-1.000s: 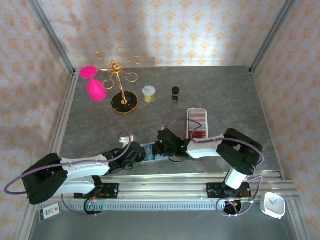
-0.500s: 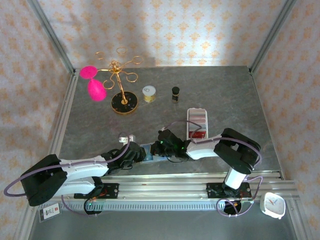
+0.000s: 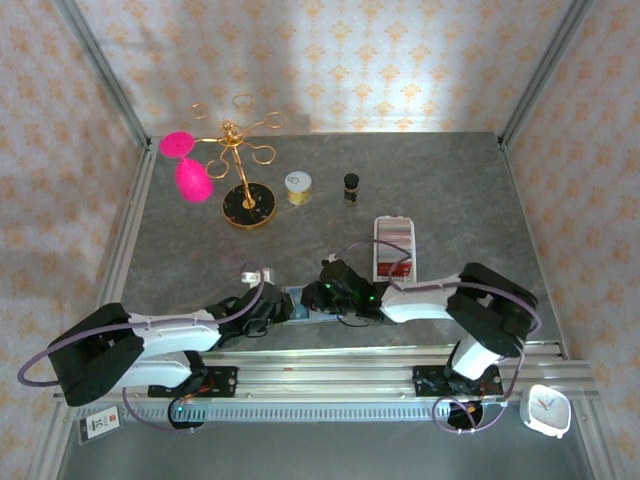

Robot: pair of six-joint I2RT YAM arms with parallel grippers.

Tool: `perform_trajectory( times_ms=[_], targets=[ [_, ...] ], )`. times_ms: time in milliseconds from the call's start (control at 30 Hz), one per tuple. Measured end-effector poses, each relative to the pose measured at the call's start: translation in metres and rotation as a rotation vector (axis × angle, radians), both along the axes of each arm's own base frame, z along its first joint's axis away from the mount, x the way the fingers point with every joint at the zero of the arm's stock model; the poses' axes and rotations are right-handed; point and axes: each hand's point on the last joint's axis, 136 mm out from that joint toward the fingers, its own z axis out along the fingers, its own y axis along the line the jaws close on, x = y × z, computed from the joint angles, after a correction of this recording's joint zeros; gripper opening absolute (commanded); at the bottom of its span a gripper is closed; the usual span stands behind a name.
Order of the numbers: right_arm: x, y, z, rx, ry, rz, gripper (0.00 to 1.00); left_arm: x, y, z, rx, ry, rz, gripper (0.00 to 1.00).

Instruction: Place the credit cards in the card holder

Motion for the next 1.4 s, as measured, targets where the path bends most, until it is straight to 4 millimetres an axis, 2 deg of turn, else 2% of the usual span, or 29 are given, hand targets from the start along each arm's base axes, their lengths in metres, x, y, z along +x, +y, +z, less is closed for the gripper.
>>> perform_trajectory(
  times_ms=[133,300,400,767,1000,1400],
  targets=[
    [-0.003,-0.019,0.006,-0.027,-0.028,-0.034,0.35,0.003,-0.005,0.001,-0.016,-0.01,-0.007,0.17],
    [-0.006,-0.051,-0.007,-0.105,-0.036,-0.095,0.4,0.004,-0.008,0.003,-0.025,-0.018,-0.015,0.17],
    [-0.006,-0.06,-0.012,-0.131,-0.038,-0.117,0.4,0.004,-0.009,0.003,-0.023,-0.021,-0.021,0.17],
    [-0.008,-0.061,-0.029,-0.163,-0.009,-0.118,0.41,0.002,-0.017,0.005,-0.043,-0.009,-0.051,0.17],
    [-0.009,-0.06,-0.03,-0.157,-0.001,-0.119,0.4,0.001,-0.017,0.005,-0.044,-0.007,-0.054,0.17],
    [-0.014,-0.048,-0.032,-0.099,0.036,-0.089,0.26,-0.001,-0.017,0.006,-0.041,-0.004,-0.06,0.18]
  ],
)
